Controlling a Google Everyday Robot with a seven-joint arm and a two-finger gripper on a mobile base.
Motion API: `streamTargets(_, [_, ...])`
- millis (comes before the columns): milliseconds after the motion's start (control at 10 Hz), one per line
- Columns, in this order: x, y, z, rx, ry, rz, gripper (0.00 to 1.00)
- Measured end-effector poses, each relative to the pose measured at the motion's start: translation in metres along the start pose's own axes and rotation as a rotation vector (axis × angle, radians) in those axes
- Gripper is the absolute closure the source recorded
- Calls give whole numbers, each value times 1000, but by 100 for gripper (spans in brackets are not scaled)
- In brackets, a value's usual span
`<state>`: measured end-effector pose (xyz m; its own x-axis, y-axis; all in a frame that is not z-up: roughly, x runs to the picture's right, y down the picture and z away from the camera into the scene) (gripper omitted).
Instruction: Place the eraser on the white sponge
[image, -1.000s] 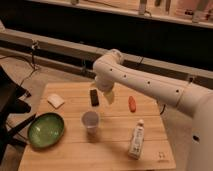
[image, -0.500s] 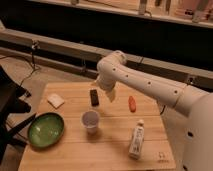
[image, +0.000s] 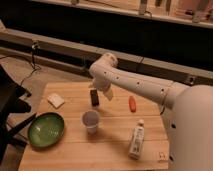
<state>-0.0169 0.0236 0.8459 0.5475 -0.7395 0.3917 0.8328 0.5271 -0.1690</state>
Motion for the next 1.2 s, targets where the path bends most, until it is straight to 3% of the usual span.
streamTargets(300, [6, -7, 15, 0, -2, -33, 20])
streamTargets(1200, [5, -33, 62, -81, -77, -98, 20])
